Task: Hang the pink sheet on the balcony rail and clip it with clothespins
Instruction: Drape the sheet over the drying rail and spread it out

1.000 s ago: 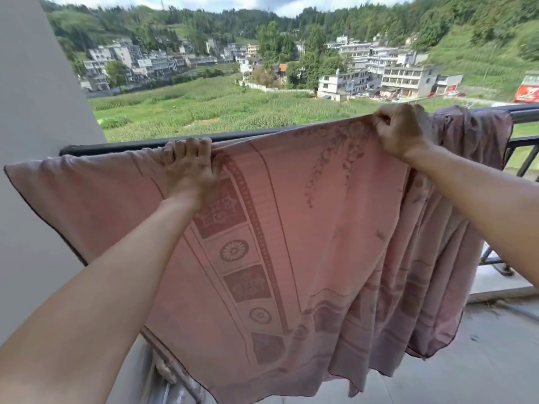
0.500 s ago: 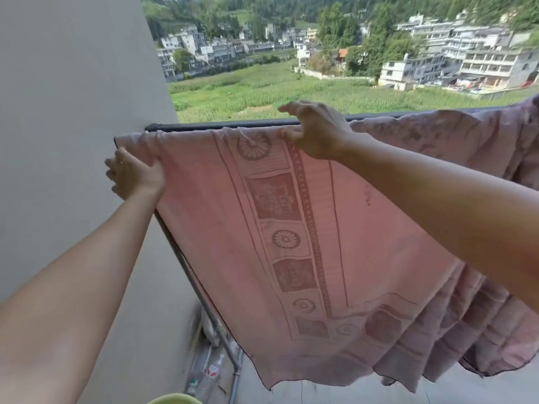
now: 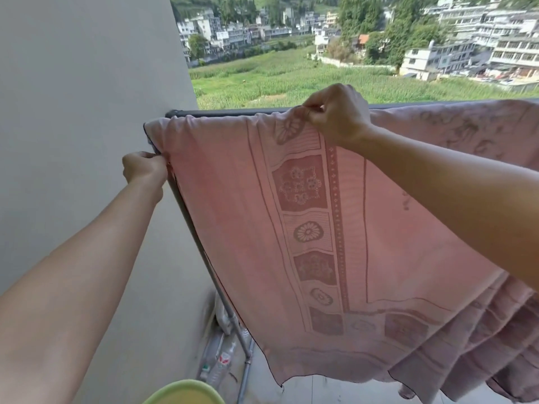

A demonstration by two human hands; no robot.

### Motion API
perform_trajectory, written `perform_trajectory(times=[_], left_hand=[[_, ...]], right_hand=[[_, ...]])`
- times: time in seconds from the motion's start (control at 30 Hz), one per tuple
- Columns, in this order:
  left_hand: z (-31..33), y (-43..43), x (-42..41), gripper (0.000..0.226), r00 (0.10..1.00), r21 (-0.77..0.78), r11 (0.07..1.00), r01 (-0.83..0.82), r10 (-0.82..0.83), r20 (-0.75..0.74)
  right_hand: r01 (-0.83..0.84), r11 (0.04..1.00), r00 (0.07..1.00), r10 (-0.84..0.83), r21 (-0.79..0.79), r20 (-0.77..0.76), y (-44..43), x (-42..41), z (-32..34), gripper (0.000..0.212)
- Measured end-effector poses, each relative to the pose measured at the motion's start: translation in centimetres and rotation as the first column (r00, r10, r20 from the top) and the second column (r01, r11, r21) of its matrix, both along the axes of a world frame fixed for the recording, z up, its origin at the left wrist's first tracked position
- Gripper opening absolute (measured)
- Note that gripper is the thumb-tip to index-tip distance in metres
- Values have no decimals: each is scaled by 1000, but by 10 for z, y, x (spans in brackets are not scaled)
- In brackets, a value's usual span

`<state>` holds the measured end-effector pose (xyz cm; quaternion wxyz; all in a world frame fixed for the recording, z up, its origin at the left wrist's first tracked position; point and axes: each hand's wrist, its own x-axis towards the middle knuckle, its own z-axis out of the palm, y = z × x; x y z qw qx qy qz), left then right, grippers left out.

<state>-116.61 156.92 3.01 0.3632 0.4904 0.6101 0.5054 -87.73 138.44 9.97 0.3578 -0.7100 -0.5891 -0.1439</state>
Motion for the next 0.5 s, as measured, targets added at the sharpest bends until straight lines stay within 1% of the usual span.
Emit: perform_trajectory(times=[0.07, 0.13, 0.2, 0.23, 0.3, 0.33, 0.37, 0.4, 0.43, 0.47, 0.5], left_hand=[[2, 9, -11, 12, 1000, 32, 999, -10, 10, 3], [17, 18, -25, 13, 992, 95, 989, -113, 108, 58], [42, 28, -36, 17, 968, 174, 956, -238, 219, 121], [55, 32, -39, 22, 961, 213, 938, -272, 256, 100], [76, 42, -38, 31, 954, 278, 918, -281, 299, -24], [82, 46, -35, 32, 952, 301, 917, -262, 297, -77], [83, 49, -31, 30, 950, 305, 925, -226, 278, -141], [80, 50, -28, 26, 944, 296, 937, -186, 253, -209], [74, 53, -25, 18, 938, 275, 952, -139, 215, -273], [66, 51, -22, 15, 934, 255, 962, -97, 176, -311], [58, 49, -20, 20, 935, 237, 969, -73, 149, -321]], right_hand=[[20, 1000, 1000, -20, 4, -13, 6, -3, 0, 23], [43, 999, 998, -42, 29, -46, 12, -7, 4, 24], [81, 994, 991, -73, 71, -109, 17, -11, 14, 22], [106, 990, 987, -93, 97, -131, 21, -12, 20, 21], [158, 979, 978, -138, 125, -153, 29, -13, 30, 17], [180, 978, 974, -163, 102, -158, 33, -11, 31, 17], [199, 979, 970, -192, 37, -148, 36, -8, 32, 18], [223, 972, 966, -230, -69, -117, 39, -4, 30, 19], [256, 949, 960, -272, -183, -70, 42, -2, 28, 20], [295, 919, 950, -311, -261, -22, 44, 1, 25, 20], [329, 899, 940, -342, -290, 5, 45, 3, 25, 21]])
